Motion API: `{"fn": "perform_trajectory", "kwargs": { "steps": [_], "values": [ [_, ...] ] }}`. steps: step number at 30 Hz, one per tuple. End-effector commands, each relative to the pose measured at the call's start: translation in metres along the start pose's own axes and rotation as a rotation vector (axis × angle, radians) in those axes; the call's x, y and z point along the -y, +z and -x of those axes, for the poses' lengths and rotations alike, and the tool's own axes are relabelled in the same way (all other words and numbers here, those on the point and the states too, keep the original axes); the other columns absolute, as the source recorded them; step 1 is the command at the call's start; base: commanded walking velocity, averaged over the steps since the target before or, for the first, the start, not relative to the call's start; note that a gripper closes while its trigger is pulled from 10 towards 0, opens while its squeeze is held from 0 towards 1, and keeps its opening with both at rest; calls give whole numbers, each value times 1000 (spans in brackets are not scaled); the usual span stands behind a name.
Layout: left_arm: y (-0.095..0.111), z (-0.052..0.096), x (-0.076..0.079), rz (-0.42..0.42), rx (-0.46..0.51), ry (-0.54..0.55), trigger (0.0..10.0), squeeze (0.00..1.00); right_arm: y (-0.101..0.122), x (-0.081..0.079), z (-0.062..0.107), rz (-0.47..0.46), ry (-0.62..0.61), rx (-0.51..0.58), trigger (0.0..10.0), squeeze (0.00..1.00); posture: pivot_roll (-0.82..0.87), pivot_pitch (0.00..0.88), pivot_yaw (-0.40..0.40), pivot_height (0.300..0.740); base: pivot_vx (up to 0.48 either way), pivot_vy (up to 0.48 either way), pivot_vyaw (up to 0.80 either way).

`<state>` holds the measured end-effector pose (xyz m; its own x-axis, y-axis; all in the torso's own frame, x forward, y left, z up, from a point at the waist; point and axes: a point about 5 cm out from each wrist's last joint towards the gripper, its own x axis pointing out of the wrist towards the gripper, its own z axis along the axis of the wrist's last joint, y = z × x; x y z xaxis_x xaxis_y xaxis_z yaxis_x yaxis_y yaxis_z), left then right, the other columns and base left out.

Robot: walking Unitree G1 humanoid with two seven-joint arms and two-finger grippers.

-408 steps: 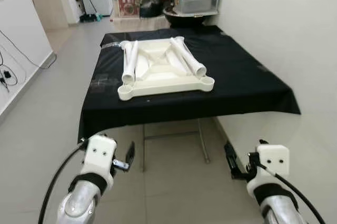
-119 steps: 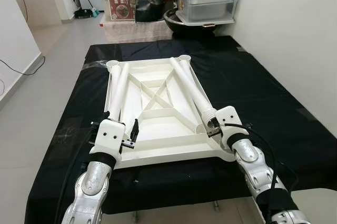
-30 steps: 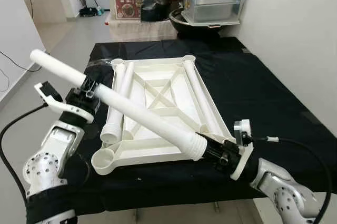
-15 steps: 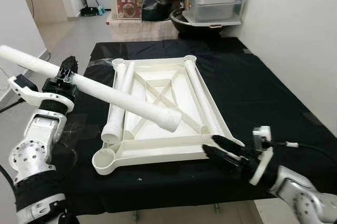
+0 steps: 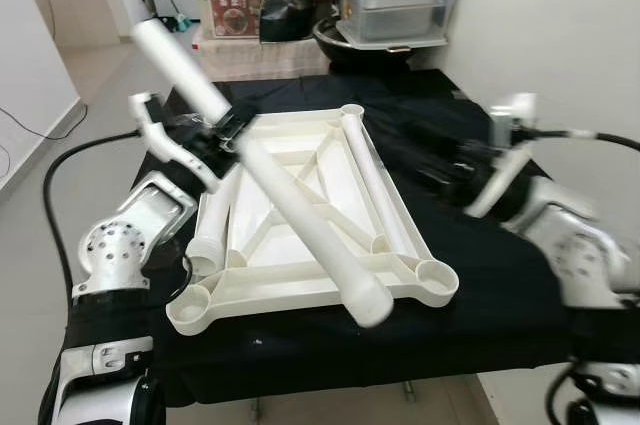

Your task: Building children table

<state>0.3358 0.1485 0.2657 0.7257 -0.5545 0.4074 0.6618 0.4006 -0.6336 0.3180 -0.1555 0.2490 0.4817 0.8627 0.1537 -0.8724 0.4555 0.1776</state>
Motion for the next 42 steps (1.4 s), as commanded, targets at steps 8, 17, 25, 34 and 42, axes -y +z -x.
{"fn": "perform_trajectory", "kwargs": {
  "steps": [8,17,25,34,42],
  "values": [
    [-15,-5,27,-77,-172,-183,10000,0,-38,-16,-25,-141,98,-179,10000,0,2,0,-27,740,0,0,0],
    [-28,-7,32,-99,-269,-262,10000,0,-45,-25,-33,-234,131,-277,10000,0,-12,0,-20,740,0,0,0],
    [-41,-16,37,-99,-340,-329,10000,0,-57,-44,-43,-271,197,-338,10000,0,-33,0,-4,740,0,0,0],
    [-45,-24,39,-100,-353,-355,10000,0,-70,-65,-46,-306,276,-365,0,0,-37,0,2,740,0,0,0],
    [-46,-26,37,-96,-332,-360,10000,0,-65,-71,-48,-319,280,-318,0,0,-40,0,7,740,0,0,0]
  ]
}}
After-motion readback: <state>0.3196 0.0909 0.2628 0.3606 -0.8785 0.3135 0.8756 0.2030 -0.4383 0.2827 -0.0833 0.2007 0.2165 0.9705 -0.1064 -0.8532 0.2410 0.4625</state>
